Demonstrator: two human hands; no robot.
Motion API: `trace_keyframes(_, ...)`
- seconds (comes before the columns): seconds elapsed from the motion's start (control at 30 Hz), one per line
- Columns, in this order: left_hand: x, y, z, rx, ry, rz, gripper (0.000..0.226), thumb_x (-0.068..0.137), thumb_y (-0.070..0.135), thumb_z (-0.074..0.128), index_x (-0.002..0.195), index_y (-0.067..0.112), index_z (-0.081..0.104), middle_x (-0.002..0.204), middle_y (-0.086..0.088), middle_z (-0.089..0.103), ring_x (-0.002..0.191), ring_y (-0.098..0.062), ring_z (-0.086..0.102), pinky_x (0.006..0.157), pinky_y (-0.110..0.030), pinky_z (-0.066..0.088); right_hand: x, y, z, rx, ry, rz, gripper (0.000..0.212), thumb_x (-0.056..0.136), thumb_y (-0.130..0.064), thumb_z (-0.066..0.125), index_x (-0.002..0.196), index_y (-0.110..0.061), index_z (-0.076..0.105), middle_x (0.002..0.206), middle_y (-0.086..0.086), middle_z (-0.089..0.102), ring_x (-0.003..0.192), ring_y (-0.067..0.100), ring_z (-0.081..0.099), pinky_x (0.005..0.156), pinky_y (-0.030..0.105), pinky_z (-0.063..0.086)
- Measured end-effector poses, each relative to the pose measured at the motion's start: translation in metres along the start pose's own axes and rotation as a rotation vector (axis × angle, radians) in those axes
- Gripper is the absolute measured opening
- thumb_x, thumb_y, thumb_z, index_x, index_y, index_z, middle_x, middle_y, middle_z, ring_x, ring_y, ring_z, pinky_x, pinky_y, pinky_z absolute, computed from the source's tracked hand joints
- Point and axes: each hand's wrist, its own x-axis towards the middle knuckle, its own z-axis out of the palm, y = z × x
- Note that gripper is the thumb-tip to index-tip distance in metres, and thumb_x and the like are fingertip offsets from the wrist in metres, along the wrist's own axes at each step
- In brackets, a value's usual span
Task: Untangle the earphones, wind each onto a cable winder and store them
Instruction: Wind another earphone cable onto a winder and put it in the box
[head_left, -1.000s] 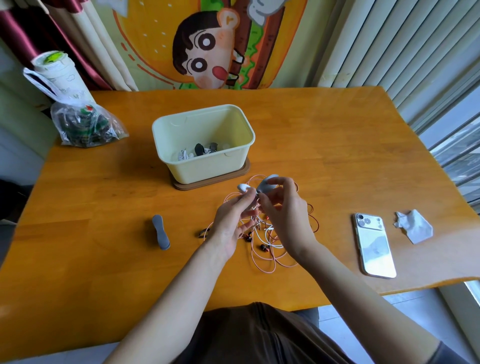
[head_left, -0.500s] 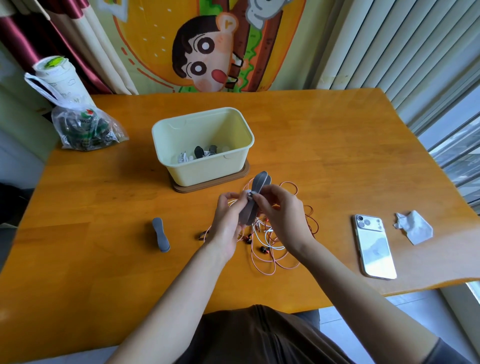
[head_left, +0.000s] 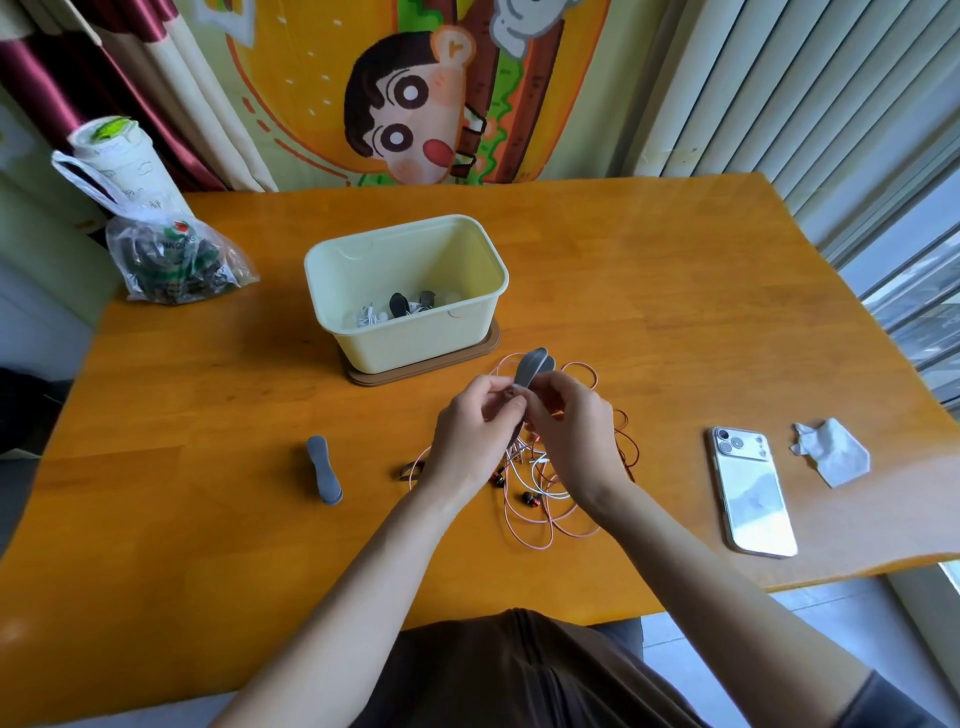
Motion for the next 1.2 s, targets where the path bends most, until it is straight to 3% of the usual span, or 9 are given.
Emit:
trace_keyframes(0.13,0.006,-0.004,-0.007,0.001,-0.050,-0.004,0.034,0.085,0.016,0.070,0.118,0.010,0.063,0.104,-0.001,0.070,0.098,-0.010,0.066,0.085,-0.022,0.053,0.002,0.002,-0.005,0.038,-0.067,0.010,0.005,0.090,-0.020,0.063,0.088,-0.016,0.063,0.074,0.000,0.063,0.066,0.014,0.060,0.056,0.017,0.046)
trace_keyframes(0.23,0.010,-0.005,-0.012,-0.034,-0.075,-0.031,0.029,0.080,0.009,0.075,0.108,0.012,0.066,0.096,-0.005,0.072,0.090,-0.014,0.069,0.076,-0.023,0.055,0.004,0.003,-0.009,-0.026,-0.116,-0.043,0.003,0.089,-0.018,0.064,0.090,-0.017,0.066,0.069,-0.009,0.061,0.063,0.006,0.059,0.056,0.012,0.044)
trace_keyframes(0.37,0.012,-0.007,-0.020,-0.062,-0.081,-0.033,0.022,0.085,0.002,0.068,0.104,0.013,0.067,0.095,-0.004,0.071,0.089,-0.011,0.068,0.080,-0.017,0.053,0.007,0.003,-0.023,-0.134,-0.216,-0.152,0.013,0.088,-0.015,0.065,0.099,-0.017,0.071,0.074,-0.016,0.059,0.065,-0.003,0.059,0.061,0.006,0.042)
trace_keyframes(0.53,0.014,-0.006,-0.025,0.015,-0.087,-0.011,0.023,0.086,0.001,0.066,0.100,0.019,0.067,0.091,0.004,0.069,0.086,-0.004,0.064,0.074,-0.005,0.047,0.028,-0.002,-0.044,-0.285,-0.168,-0.327,0.007,0.083,-0.014,0.070,0.088,-0.010,0.069,0.085,0.001,0.065,0.068,0.008,0.055,0.066,0.011,0.041)
trace_keyframes(0.63,0.013,0.002,-0.027,-0.003,-0.152,0.006,0.024,0.087,0.000,0.064,0.106,0.014,0.068,0.095,0.003,0.070,0.083,0.005,0.063,0.073,-0.005,0.045,0.041,-0.007,-0.052,-0.290,-0.125,-0.383,0.009,0.080,-0.016,0.072,0.086,-0.009,0.069,0.082,-0.001,0.061,0.067,0.002,0.051,0.064,0.007,0.040)
trace_keyframes(0.7,0.013,0.008,-0.028,-0.110,-0.197,0.006,0.024,0.087,0.000,0.063,0.107,0.013,0.068,0.099,0.000,0.072,0.086,0.002,0.065,0.078,-0.013,0.048,0.047,-0.010,-0.053,-0.210,-0.091,-0.325,0.013,0.079,-0.021,0.073,0.084,-0.010,0.068,0.078,-0.003,0.062,0.067,0.005,0.055,0.064,0.011,0.044)
trace_keyframes(0.83,0.013,0.020,-0.028,-0.452,-0.204,0.009,0.025,0.085,-0.003,0.060,0.106,0.009,0.067,0.098,-0.005,0.072,0.084,-0.009,0.066,0.083,-0.023,0.053,0.048,-0.007,-0.042,0.032,-0.176,-0.098,0.024,0.080,-0.034,0.069,0.077,-0.011,0.064,0.066,0.003,0.061,0.059,0.020,0.056,0.059,0.039,0.050)
trace_keyframes(1.0,0.018,0.022,-0.026,-0.675,-0.079,-0.062,0.026,0.087,0.000,0.057,0.106,0.015,0.067,0.096,0.001,0.073,0.094,-0.018,0.065,0.086,-0.034,0.054,0.028,-0.009,-0.015,0.398,-0.277,0.124,0.022,0.093,-0.022,0.058,0.082,-0.003,0.062,0.051,-0.009,0.052,0.045,0.004,0.043,0.043,0.016,0.036)
trace_keyframes(1.2,0.018,0.017,-0.028,-0.657,0.040,-0.062,0.031,0.089,0.000,0.057,0.112,0.017,0.066,0.097,0.003,0.073,0.097,-0.018,0.066,0.083,-0.033,0.057,0.019,-0.012,0.000,0.500,-0.277,0.276,0.027,0.096,-0.023,0.054,0.073,-0.009,0.057,0.049,-0.007,0.048,0.044,0.006,0.041,0.044,0.014,0.034)
